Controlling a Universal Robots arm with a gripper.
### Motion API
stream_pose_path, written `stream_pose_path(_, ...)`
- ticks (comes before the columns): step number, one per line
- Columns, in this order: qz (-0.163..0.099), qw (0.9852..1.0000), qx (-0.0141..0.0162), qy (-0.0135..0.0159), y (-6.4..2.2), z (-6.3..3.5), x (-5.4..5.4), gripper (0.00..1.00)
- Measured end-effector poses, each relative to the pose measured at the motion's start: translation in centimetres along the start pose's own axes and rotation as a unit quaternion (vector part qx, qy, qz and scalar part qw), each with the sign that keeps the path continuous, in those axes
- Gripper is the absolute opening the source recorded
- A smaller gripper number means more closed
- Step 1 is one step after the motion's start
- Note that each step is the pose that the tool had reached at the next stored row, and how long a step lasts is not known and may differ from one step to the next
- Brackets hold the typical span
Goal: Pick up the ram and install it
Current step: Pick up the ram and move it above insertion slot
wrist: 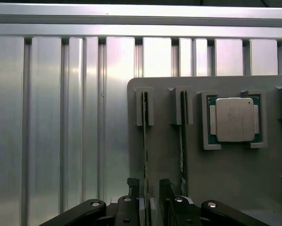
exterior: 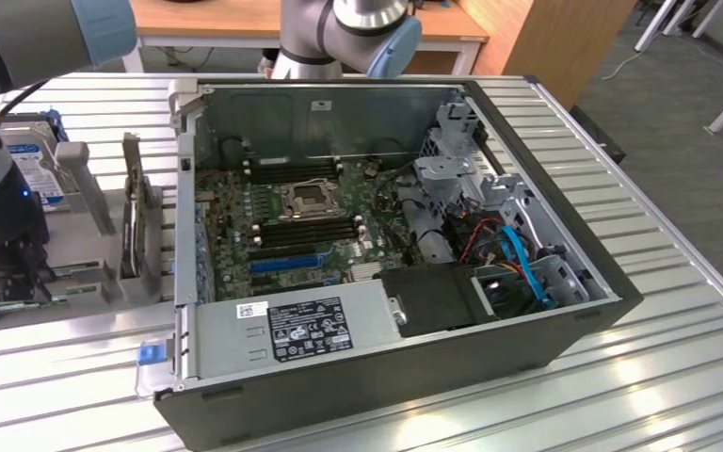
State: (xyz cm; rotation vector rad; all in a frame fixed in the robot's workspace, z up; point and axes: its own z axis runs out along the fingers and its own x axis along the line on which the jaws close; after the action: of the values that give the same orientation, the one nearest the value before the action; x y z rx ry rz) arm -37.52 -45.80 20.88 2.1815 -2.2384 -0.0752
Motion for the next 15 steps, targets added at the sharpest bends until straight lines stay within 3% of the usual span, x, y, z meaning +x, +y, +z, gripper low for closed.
stream_pose_path(15,0.000,1.0000,0.0000,0.0000,-0.03,0.58,0.01,0.31)
